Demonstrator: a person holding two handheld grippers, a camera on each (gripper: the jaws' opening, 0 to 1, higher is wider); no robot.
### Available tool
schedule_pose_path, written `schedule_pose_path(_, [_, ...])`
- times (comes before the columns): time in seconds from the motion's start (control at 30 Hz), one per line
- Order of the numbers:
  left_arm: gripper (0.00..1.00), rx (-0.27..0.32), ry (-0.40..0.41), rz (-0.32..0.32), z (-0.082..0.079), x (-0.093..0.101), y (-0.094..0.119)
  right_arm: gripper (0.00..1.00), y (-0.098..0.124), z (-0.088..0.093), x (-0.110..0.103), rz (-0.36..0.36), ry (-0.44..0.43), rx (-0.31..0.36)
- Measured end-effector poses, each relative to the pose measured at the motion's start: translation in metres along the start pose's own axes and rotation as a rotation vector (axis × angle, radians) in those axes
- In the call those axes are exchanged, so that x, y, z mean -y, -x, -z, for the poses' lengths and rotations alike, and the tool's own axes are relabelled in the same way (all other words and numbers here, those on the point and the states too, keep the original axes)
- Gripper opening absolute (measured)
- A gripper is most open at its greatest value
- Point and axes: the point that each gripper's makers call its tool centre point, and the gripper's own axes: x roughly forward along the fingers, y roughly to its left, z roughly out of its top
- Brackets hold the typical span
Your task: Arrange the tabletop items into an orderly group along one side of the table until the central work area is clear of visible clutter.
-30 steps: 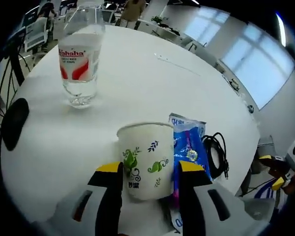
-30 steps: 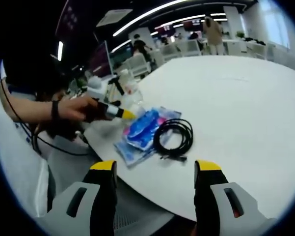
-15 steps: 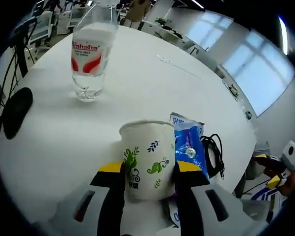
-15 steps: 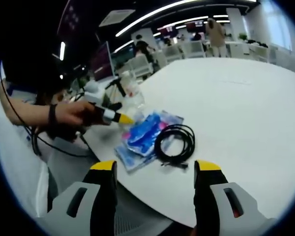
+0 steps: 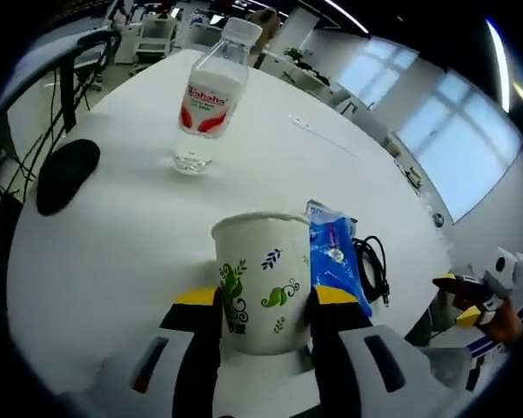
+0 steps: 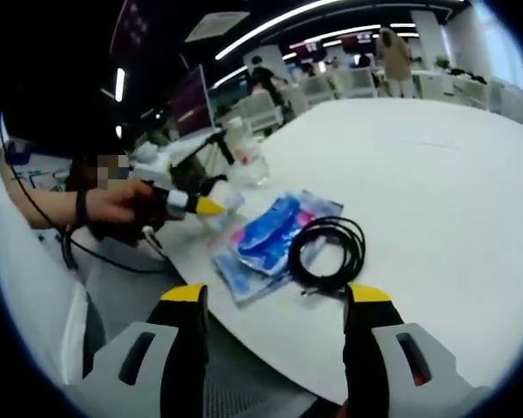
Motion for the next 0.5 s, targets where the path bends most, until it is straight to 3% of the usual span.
schedule_pose_path(0.23, [0.39, 0.030, 0.027, -0.001, 0.005, 0.004, 0.017, 0.61, -0.008, -0.003, -0.008, -0.032, 0.025, -0.015])
schedule_pose_path(0.5, [0.39, 0.038, 0.011, 0.013, 0.010, 0.010, 0.020, 0.61, -0.016, -0.007, -0.014, -0.065, 0.054, -0.028])
